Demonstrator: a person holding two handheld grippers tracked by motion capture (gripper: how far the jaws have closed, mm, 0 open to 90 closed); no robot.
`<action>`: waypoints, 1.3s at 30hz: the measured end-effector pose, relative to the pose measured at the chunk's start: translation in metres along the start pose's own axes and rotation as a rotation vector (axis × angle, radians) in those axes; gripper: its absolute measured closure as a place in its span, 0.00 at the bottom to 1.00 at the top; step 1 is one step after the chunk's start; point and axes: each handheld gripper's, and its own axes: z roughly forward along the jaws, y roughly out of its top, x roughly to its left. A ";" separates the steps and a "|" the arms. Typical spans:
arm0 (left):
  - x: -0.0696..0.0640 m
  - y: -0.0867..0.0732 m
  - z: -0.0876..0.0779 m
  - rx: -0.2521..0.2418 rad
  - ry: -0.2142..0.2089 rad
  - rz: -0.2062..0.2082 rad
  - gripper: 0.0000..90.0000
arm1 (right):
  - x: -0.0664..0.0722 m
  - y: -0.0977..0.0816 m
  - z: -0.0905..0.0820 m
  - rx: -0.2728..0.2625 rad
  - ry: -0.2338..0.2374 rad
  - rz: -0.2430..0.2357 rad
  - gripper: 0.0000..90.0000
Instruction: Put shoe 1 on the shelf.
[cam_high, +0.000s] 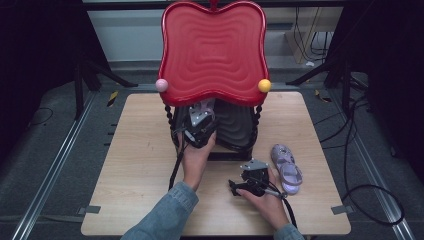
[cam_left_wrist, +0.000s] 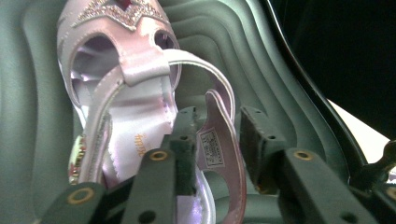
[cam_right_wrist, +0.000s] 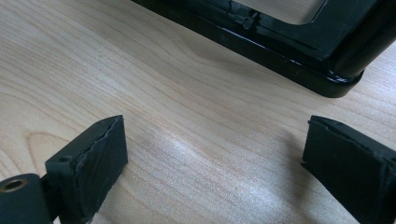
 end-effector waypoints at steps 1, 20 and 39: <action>0.000 0.001 -0.002 -0.004 -0.003 0.002 0.70 | 0.000 0.000 0.000 0.000 0.000 -0.001 0.07; 0.002 0.002 -0.051 0.014 -0.020 0.121 0.52 | 0.000 0.000 0.000 0.000 -0.002 -0.003 0.07; 0.006 -0.012 -0.090 0.095 -0.130 0.191 0.23 | 0.000 0.000 0.000 0.001 -0.005 0.001 0.07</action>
